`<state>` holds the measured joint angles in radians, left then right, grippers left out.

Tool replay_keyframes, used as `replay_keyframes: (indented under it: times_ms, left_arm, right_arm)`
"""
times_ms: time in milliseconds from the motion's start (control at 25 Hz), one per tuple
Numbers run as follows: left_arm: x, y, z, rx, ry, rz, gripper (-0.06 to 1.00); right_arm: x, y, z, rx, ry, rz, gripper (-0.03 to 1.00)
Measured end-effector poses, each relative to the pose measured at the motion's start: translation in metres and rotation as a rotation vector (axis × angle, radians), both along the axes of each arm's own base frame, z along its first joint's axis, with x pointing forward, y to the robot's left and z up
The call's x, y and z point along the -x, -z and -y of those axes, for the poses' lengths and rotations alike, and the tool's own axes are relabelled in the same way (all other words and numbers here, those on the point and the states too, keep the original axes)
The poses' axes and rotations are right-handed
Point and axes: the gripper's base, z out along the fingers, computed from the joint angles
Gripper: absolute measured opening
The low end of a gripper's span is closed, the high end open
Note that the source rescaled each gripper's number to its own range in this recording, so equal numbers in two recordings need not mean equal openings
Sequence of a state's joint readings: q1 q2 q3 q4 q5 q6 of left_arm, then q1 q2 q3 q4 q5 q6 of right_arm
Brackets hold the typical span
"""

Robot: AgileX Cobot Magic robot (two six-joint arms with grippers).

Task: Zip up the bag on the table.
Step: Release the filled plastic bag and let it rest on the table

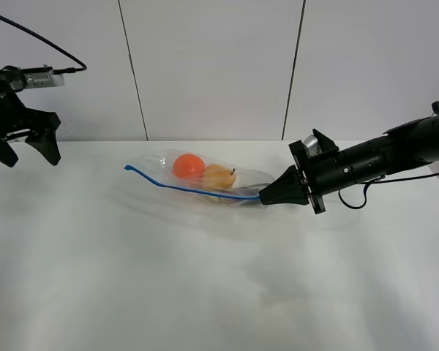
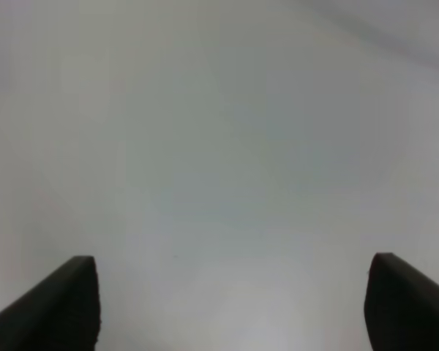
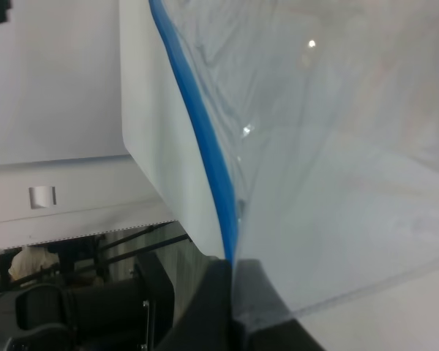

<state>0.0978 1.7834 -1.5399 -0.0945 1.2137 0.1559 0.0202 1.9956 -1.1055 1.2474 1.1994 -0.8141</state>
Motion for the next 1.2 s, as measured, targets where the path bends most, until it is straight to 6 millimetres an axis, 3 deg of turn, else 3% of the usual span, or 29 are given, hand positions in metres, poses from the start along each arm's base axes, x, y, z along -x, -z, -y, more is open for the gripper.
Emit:
replay_keyframes:
  times_ms: [120, 240, 520, 760, 1000, 1200]
  left_arm:
    - [0.016, -0.008, 0.000, -0.002, -0.005, 0.012, 0.85]
    - [0.045, -0.009, 0.003, 0.000, -0.005, -0.009, 0.85]
    - [0.146, -0.022, 0.014, -0.001, -0.017, 0.036, 0.85]
    - [0.229, -0.012, 0.020, -0.022, -0.057, 0.128, 0.85]
    - [0.285, 0.010, 0.025, -0.023, -0.099, 0.262, 0.85]
    - [0.315, 0.001, 0.028, -0.033, -0.100, 0.444, 0.85]
  right_arm:
    - [0.000, 0.000, 0.000, 0.000, 0.000, 0.001, 0.00]
    - [0.000, 0.000, 0.000, 0.000, -0.001, 0.001, 0.00]
    - [0.000, 0.000, 0.000, 0.000, -0.002, 0.004, 0.00]
    - [0.000, 0.000, 0.000, 0.000, -0.003, 0.006, 0.00]
    - [0.000, 0.000, 0.000, 0.000, -0.003, 0.006, 0.00]
    - [0.000, 0.000, 0.000, 0.001, -0.004, 0.007, 0.01]
